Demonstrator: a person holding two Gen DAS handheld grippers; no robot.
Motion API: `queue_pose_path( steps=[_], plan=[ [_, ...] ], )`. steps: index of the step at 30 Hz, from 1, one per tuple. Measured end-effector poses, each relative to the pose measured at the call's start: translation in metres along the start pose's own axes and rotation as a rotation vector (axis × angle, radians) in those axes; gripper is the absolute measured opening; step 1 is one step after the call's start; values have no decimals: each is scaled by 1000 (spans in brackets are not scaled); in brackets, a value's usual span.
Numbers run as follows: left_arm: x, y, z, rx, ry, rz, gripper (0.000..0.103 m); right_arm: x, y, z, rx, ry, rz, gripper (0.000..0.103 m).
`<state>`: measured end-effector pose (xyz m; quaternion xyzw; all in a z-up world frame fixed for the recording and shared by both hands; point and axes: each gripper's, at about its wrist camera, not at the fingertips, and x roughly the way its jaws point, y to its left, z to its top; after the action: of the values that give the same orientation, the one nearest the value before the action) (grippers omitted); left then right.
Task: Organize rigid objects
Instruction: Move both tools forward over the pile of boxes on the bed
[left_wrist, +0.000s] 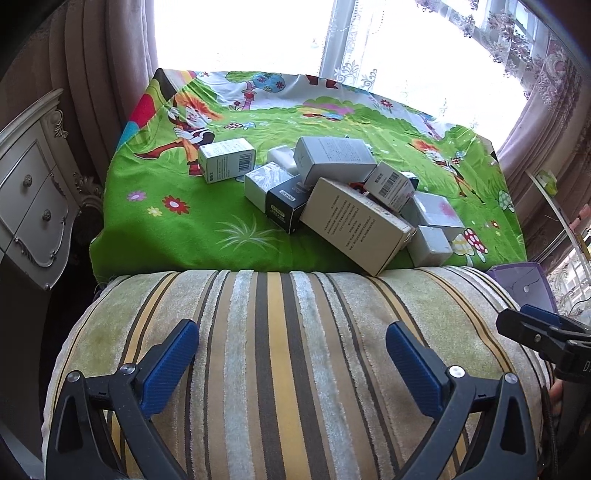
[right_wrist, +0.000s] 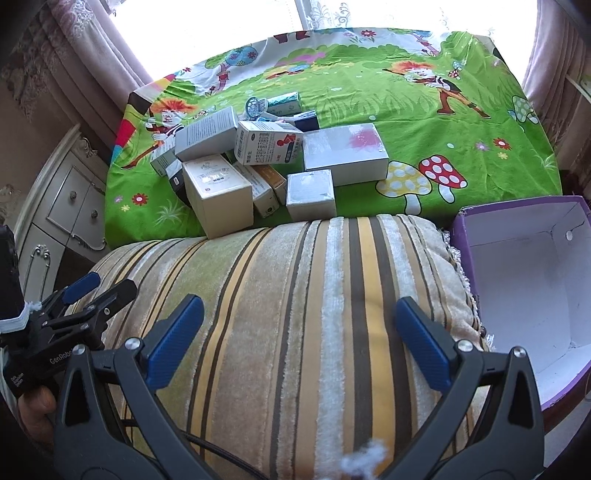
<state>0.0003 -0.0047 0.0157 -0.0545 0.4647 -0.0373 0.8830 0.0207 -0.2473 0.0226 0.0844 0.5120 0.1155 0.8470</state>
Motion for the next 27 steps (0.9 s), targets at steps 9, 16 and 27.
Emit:
queue_pose_path(
  steps=[9, 16, 27],
  plan=[
    [-1, -12, 40, 120, -60, 5, 102, 2, 5, 33, -99, -36, 27, 103],
    [16, -17, 82, 225, -76, 28, 102, 28, 6, 72, -144, -37, 59, 103],
    [59, -37, 132, 458, -54, 24, 102, 71, 12, 119, -212, -17, 156, 103]
  ],
)
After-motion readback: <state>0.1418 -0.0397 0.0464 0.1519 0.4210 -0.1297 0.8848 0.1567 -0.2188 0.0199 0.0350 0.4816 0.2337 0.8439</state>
